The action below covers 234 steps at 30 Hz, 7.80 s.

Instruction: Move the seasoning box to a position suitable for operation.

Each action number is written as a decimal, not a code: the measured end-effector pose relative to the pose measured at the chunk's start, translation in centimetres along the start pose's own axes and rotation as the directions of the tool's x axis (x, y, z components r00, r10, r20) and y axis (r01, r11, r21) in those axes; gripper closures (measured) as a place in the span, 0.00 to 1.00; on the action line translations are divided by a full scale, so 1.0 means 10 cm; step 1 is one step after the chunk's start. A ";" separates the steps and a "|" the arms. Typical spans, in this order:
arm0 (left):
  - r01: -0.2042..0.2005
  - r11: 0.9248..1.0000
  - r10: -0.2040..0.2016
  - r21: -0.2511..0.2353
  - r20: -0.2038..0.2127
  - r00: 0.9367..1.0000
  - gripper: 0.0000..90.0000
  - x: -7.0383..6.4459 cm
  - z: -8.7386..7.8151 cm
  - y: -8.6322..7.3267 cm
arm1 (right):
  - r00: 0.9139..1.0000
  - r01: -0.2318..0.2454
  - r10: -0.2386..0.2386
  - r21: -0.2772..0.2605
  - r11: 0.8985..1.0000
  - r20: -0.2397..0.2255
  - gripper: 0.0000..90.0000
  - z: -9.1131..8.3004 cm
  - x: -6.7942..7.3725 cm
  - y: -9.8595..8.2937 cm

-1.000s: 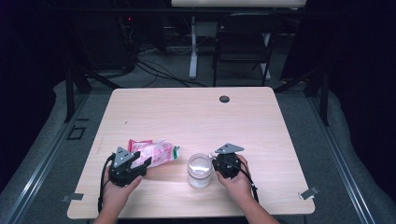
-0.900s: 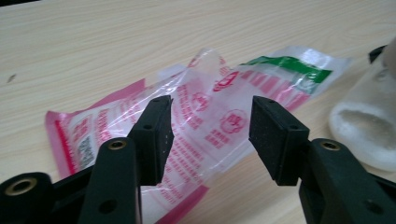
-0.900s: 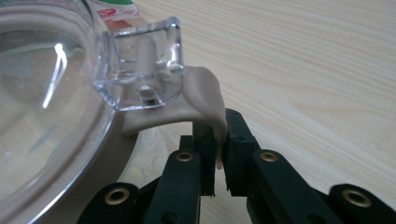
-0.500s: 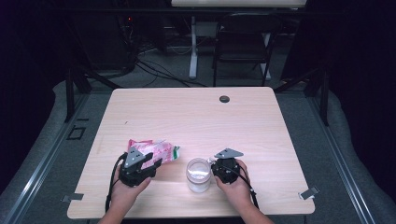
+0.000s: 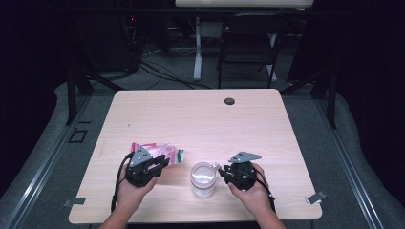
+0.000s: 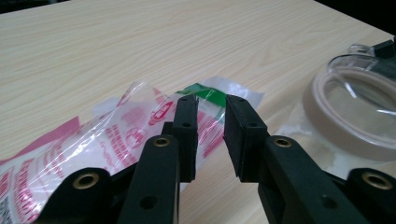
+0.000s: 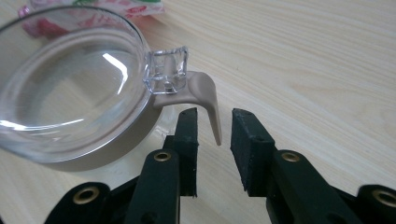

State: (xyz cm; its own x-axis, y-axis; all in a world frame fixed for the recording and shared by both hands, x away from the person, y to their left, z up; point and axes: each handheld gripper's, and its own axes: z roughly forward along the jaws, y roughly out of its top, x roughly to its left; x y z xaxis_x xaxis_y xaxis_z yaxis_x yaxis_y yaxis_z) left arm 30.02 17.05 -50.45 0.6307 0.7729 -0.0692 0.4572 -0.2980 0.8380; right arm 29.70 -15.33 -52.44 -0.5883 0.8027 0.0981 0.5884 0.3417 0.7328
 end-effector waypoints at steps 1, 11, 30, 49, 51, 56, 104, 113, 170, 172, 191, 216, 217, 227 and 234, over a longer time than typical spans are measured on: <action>-0.005 1.000 0.005 0.001 0.020 1.000 0.86 -0.03 0.01 0.02 | 1.000 -0.004 0.004 -0.007 1.000 -0.006 0.81 -0.04 -0.01 0.00; -0.054 0.999 0.055 -0.008 0.068 0.996 1.00 -0.19 0.01 0.08 | 0.999 -0.042 0.040 -0.072 0.997 -0.017 0.83 -0.28 -0.03 0.10; -0.086 0.995 0.077 0.053 0.158 0.984 1.00 -0.42 0.09 0.02 | 0.999 -0.045 0.041 -0.128 0.991 -0.033 0.82 -0.25 0.03 0.33; -0.162 0.979 0.136 0.122 0.201 0.970 1.00 -0.61 0.19 -0.08 | 0.996 -0.052 0.045 -0.102 0.993 -0.072 0.90 -0.09 0.03 0.33; -0.164 0.979 0.137 0.122 0.201 0.970 1.00 -0.61 0.19 -0.08 | 0.996 -0.053 0.046 -0.103 0.993 -0.073 0.91 -0.09 0.03 0.33; -0.162 0.978 0.132 0.129 0.210 0.969 1.00 -0.61 0.19 -0.08 | 0.995 -0.065 0.056 -0.109 0.992 -0.086 0.92 -0.08 0.03 0.32; -0.209 0.974 0.183 0.092 0.234 0.955 1.00 -0.71 0.14 -0.05 | 0.996 -0.062 0.052 -0.132 0.989 -0.074 0.89 -0.11 0.05 0.26; -0.196 0.978 0.172 0.066 0.264 0.949 0.97 -0.71 0.15 0.04 | 0.995 0.022 -0.035 -0.147 0.989 -0.091 0.77 -0.26 0.13 0.21; -0.115 0.991 0.099 0.072 0.202 0.974 0.60 -0.58 0.40 0.09 | 0.974 0.206 -0.220 -0.196 0.959 -0.049 0.55 -0.40 0.37 0.06; -0.116 0.991 0.098 0.072 0.210 0.973 0.63 -0.58 0.40 0.09 | 0.975 0.201 -0.215 -0.196 0.960 -0.053 0.57 -0.41 0.36 0.06; -0.126 0.990 0.109 0.067 0.222 0.969 0.69 -0.58 0.40 0.09 | 0.997 0.044 -0.057 -0.224 0.974 -0.055 0.75 -0.44 0.04 0.01; -0.121 0.992 0.111 0.039 0.206 0.972 0.65 -0.57 0.37 0.09 | 0.996 0.059 -0.065 -0.112 0.992 -0.053 0.71 -0.14 -0.09 -0.19; -0.120 0.992 0.110 0.036 0.202 0.973 0.65 -0.57 0.36 0.09 | 0.997 0.057 -0.064 -0.114 0.992 -0.053 0.71 -0.12 -0.10 -0.19; -0.111 0.993 0.103 0.034 0.193 0.976 0.63 -0.54 0.33 0.07 | 0.998 -0.004 -0.003 -0.111 0.994 -0.057 0.73 0.01 -0.22 -0.18; -0.109 0.994 0.102 0.027 0.180 0.978 0.63 -0.50 0.29 0.06 | 0.996 -0.033 0.025 -0.090 0.995 -0.086 0.82 0.07 -0.26 -0.17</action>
State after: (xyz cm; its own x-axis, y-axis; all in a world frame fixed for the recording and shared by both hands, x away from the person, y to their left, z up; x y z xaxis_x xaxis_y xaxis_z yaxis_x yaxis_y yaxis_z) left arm 28.92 11.37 -51.19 0.7766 0.6250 -0.0792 0.4026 -0.3956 0.8255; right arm 30.58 -17.62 -54.46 -0.6184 0.7663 0.1740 0.5553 0.2696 0.7867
